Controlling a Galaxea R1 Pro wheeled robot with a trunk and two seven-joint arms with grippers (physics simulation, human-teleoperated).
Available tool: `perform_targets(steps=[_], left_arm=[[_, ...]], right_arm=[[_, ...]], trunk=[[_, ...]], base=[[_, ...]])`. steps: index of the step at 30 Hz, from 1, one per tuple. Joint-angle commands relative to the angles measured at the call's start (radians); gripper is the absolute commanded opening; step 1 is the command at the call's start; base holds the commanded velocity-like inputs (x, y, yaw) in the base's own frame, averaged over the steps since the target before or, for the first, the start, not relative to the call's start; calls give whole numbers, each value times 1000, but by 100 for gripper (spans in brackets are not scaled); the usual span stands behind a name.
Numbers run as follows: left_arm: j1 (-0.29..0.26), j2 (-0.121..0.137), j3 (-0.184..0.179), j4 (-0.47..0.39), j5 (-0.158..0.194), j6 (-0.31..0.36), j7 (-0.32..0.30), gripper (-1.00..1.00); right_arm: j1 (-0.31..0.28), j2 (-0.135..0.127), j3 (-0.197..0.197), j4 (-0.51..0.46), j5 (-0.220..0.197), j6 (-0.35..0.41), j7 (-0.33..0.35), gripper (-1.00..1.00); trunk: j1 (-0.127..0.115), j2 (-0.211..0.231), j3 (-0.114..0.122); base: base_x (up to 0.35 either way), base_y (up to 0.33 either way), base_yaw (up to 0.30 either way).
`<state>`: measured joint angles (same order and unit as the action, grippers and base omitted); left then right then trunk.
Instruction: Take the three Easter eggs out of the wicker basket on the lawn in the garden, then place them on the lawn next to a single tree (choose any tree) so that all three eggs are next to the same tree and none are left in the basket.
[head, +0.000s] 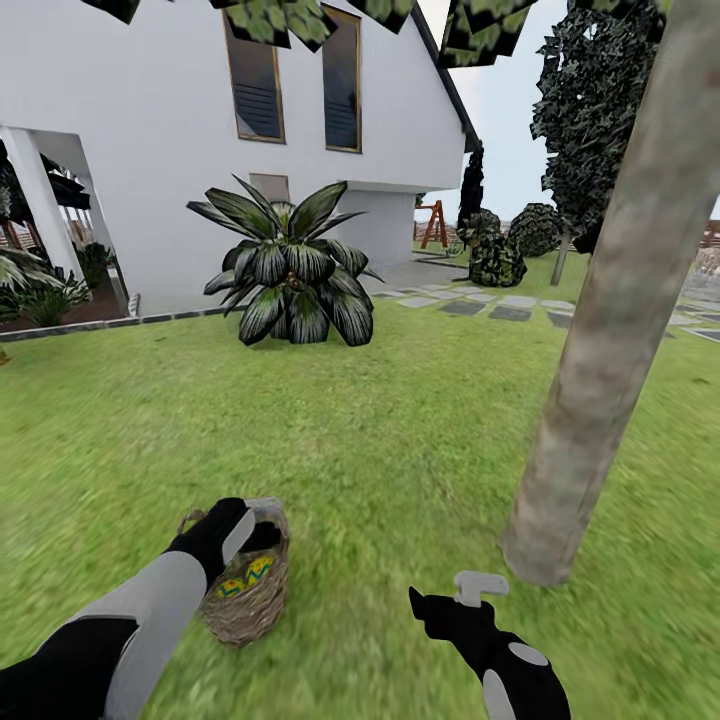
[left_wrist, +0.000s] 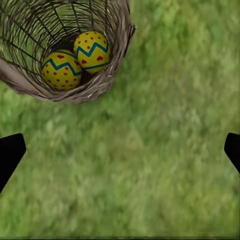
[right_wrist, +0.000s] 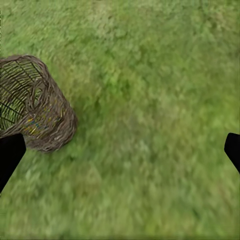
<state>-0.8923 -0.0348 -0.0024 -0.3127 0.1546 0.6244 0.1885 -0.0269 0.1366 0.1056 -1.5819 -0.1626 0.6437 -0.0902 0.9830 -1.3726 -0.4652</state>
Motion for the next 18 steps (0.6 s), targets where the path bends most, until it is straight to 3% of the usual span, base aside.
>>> perform_targets(steps=[1,8,12,18], left_arm=[[-11,3,0,-6,11,35,11,100],[-28,23,1,-16,10,89,15,100],[-29,40,1,-16,10,95,16,100],[-30,46,1,-17,11,98,14,100]], right_arm=[[-1,0,1,-1,-10,3,-9,100],[-1,0,23,0,-10,-2,-11,100],[-1,0,32,1,-9,-2,-13,100],[-1,1,35,2,-5,-3,-16,100]], trunk=[[-4,7,2],[-31,56,24],[-46,84,37],[-69,126,55]], base=[[0,0,0],[0,0,26],[0,0,207],[0,0,273]])
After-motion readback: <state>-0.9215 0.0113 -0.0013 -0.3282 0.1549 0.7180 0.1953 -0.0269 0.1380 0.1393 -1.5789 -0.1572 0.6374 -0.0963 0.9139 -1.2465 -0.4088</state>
